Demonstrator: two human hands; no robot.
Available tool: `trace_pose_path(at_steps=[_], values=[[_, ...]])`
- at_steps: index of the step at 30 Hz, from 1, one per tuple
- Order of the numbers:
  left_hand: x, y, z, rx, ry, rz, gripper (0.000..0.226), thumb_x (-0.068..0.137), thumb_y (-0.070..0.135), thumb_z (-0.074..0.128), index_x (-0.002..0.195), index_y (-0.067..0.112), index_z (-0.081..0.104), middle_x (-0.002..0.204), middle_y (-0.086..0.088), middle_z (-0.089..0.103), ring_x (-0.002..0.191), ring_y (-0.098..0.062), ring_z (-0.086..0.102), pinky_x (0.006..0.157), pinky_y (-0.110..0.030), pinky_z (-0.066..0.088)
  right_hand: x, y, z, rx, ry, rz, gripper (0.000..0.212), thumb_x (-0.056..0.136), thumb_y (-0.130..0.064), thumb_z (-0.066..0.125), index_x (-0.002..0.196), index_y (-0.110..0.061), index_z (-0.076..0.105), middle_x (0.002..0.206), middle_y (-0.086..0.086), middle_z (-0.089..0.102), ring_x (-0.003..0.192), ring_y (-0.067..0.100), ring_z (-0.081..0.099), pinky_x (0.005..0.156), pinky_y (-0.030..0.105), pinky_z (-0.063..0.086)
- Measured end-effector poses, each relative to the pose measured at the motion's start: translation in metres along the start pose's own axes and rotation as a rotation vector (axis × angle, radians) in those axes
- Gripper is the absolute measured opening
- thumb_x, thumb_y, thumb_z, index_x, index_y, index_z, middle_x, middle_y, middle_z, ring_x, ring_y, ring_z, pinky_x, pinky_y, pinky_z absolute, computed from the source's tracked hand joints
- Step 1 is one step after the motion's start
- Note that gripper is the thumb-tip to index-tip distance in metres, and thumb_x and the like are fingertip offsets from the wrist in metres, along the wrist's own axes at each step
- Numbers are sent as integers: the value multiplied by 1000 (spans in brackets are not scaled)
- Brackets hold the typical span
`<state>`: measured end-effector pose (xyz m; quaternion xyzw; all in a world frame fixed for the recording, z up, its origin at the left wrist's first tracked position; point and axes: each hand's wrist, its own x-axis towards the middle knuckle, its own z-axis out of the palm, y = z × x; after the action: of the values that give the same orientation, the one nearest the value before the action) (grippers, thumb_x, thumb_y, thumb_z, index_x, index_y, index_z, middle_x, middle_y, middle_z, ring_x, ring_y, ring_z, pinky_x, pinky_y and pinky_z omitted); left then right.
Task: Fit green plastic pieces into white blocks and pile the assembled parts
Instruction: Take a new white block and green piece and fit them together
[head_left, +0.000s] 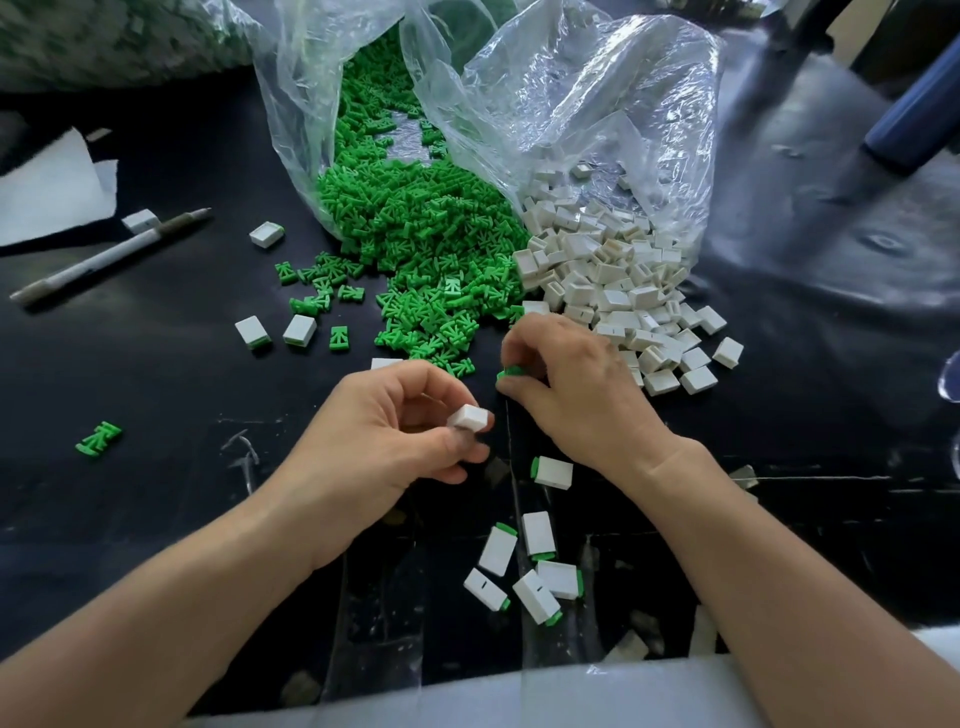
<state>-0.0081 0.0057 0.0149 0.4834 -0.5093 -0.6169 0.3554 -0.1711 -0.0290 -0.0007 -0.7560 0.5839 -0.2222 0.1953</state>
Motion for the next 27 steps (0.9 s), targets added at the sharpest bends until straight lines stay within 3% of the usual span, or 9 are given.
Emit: trace_pose_path(at_steps=[2, 5, 7, 11, 14, 19, 23, 27], values=[[1, 0, 0, -36, 7, -13, 19, 79, -7, 60, 79, 12, 62, 80, -12, 73, 65, -18, 70, 54, -22, 55, -1, 2, -1, 45, 34, 14, 11, 79, -12, 68, 85, -13, 58, 75, -7, 51, 75, 15, 50, 74, 30, 42], [1, 1, -1, -88, 23, -35, 23, 84, -4, 56, 94, 15, 64, 81, -11, 73, 66, -19, 70, 55, -22, 55, -4, 2, -3, 149, 86, 45, 12, 79, -10, 69, 90, -12, 66, 70, -13, 51, 66, 7, 50, 68, 12, 40], [2, 0, -1, -93, 27, -48, 19, 87, -1, 54, 92, 15, 63, 82, -10, 74, 68, -19, 70, 54, -21, 54, -5, 1, -4, 198, 99, 57, 12, 80, -9, 68, 92, -13, 69, 71, -16, 54, 64, 0, 52, 68, 6, 39], [3, -2, -3, 1, 40, 4, 12, 84, 3, 59, 84, 14, 61, 82, 0, 74, 67, -9, 65, 54, -15, 49, -9, -2, -4, 357, 71, 51, 10, 80, -8, 68, 84, -17, 70, 71, -11, 63, 69, 2, 58, 69, 12, 47], [4, -4, -4, 38, 68, 44, 6, 76, 9, 66, 79, 13, 64, 66, 1, 65, 58, -3, 55, 50, -13, 44, -11, -4, -6, 460, 53, 60, 20, 79, -8, 68, 77, -28, 66, 74, -7, 67, 69, 3, 61, 72, 21, 51], [7, -4, -4, -171, 75, 11, 22, 76, 2, 60, 94, 13, 67, 71, -3, 64, 66, -10, 65, 60, -16, 52, -15, -7, -7, 583, 20, 84, 26, 81, -4, 66, 84, -30, 64, 74, -6, 67, 70, 8, 67, 72, 22, 54], [8, -4, -3, -237, 76, -24, 13, 76, 0, 57, 85, 5, 66, 69, -6, 68, 65, -12, 68, 58, -16, 53, -19, -10, -11, 631, 34, 56, 24, 81, -6, 67, 81, -30, 66, 72, -2, 69, 67, 7, 67, 64, 16, 50], [9, -4, -4, -252, 81, -30, 14, 70, 7, 59, 83, 4, 63, 73, -10, 69, 67, -18, 70, 58, -18, 53, -20, -10, -13, 646, 39, 41, 24, 81, -5, 66, 81, -29, 67, 76, 0, 70, 70, 10, 66, 69, 20, 54]])
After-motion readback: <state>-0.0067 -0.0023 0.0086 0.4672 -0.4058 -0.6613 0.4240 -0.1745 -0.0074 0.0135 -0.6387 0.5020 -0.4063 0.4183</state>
